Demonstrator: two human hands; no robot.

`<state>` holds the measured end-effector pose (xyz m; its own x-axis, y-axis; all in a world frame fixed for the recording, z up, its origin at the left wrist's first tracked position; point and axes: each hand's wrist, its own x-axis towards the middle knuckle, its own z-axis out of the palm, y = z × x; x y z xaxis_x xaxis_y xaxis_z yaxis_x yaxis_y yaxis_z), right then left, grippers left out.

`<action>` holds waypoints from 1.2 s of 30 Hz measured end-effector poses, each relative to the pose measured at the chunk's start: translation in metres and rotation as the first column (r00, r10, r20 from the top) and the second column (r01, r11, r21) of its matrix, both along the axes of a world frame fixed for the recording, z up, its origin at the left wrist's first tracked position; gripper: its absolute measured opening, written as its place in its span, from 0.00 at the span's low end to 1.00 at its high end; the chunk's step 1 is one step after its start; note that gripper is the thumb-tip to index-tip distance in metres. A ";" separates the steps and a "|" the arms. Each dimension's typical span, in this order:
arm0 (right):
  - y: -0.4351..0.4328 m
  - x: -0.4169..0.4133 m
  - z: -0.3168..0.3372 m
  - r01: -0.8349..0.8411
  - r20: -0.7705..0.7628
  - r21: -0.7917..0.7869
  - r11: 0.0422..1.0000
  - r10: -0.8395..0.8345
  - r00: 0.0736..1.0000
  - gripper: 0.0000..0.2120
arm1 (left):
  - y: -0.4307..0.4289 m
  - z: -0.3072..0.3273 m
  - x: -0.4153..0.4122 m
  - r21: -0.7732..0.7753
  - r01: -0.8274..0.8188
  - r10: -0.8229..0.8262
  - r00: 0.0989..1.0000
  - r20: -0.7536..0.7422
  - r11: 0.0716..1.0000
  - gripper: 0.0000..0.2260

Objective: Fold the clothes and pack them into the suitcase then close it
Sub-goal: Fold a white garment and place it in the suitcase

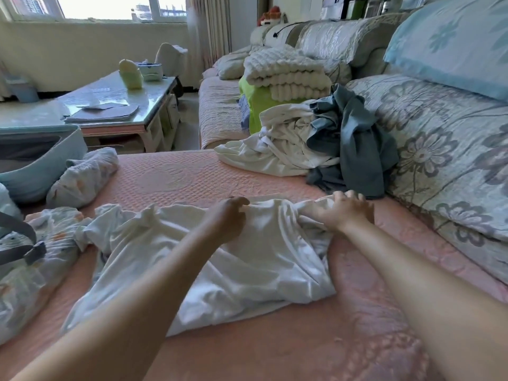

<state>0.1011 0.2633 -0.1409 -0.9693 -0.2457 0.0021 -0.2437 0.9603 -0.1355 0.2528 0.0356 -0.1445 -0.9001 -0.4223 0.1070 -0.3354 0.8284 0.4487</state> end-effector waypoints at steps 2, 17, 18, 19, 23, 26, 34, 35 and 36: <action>0.013 -0.001 -0.003 -0.052 0.140 0.120 0.991 0.035 0.990 0.41 | 0.025 0.002 -0.016 -0.089 0.077 -0.077 0.997 0.003 0.993 0.17; 0.095 -0.018 0.015 0.066 -0.250 -0.333 0.941 -0.156 0.956 0.09 | 0.129 -0.006 -0.072 -0.240 0.337 -0.343 0.939 0.017 0.911 0.27; 0.101 -0.020 0.012 0.097 -0.254 -0.195 0.976 -0.146 0.956 0.14 | 0.132 -0.008 -0.072 -0.231 0.383 -0.360 0.923 0.137 0.894 0.29; 0.106 -0.021 0.009 0.113 -0.240 -0.075 0.991 -0.128 0.962 0.17 | 0.136 -0.011 -0.072 -0.205 0.428 -0.374 0.891 0.257 0.880 0.31; 0.111 -0.021 0.001 -0.070 -0.282 0.083 0.994 0.090 0.955 0.21 | 0.138 -0.019 -0.072 -0.177 0.433 -0.368 0.877 0.310 0.884 0.29; 0.108 -0.016 -0.002 -0.208 -0.158 -0.001 0.978 0.205 0.966 0.20 | 0.139 -0.019 -0.070 -0.342 0.418 -0.411 0.906 0.097 0.842 0.20; 0.119 0.001 0.010 -0.115 0.062 0.042 0.993 0.112 0.992 0.11 | 0.170 -0.020 -0.064 -0.327 0.428 -0.466 0.884 -0.042 0.842 0.10; 0.123 0.003 0.011 -0.133 0.066 0.001 0.991 0.133 0.989 0.08 | 0.170 -0.022 -0.060 -0.281 0.453 -0.496 0.863 -0.099 0.846 0.11; 0.126 0.005 0.011 -0.158 0.077 -0.037 0.987 0.161 0.984 0.06 | 0.169 -0.023 -0.055 -0.204 0.483 -0.514 0.845 -0.148 0.852 0.12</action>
